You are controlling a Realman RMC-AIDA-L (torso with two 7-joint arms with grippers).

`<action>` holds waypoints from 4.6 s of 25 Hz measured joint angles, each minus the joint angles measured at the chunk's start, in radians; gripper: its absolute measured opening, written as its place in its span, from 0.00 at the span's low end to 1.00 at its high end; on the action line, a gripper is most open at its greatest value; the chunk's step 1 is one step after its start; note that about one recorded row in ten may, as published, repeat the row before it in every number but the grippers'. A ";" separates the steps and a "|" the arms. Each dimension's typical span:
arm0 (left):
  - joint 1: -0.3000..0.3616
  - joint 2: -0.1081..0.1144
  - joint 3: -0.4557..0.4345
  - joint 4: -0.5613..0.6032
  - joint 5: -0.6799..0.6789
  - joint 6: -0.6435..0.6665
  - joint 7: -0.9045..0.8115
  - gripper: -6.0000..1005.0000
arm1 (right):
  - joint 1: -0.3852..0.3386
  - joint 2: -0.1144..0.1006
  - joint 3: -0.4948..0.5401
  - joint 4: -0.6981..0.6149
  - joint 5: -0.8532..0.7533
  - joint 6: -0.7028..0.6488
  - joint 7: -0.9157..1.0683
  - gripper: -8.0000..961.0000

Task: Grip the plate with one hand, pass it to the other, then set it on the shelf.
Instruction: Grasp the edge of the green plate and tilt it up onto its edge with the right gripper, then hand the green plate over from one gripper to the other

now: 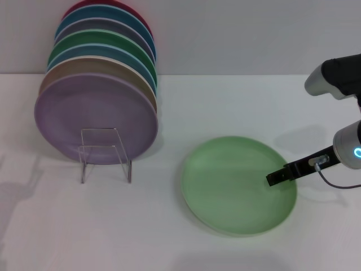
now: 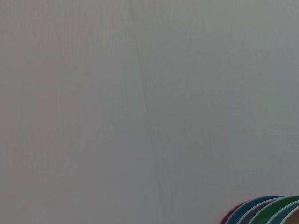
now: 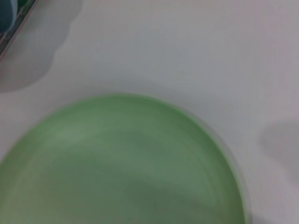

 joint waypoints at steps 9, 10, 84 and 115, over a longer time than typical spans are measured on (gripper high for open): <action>-0.002 0.000 0.000 0.000 0.000 -0.006 0.005 0.78 | 0.040 0.000 -0.024 -0.078 -0.026 -0.027 0.021 0.71; -0.003 0.000 0.000 0.000 0.000 -0.006 0.005 0.78 | 0.041 0.000 -0.026 -0.080 -0.027 -0.029 0.026 0.70; -0.144 0.461 0.186 -1.719 -0.034 -2.091 -0.043 0.78 | -0.442 0.005 0.015 0.117 0.968 -0.421 -1.294 0.03; -0.115 0.002 -0.289 -1.536 -0.489 -2.556 0.853 0.76 | -0.371 0.007 -0.018 0.040 1.135 -0.330 -1.489 0.03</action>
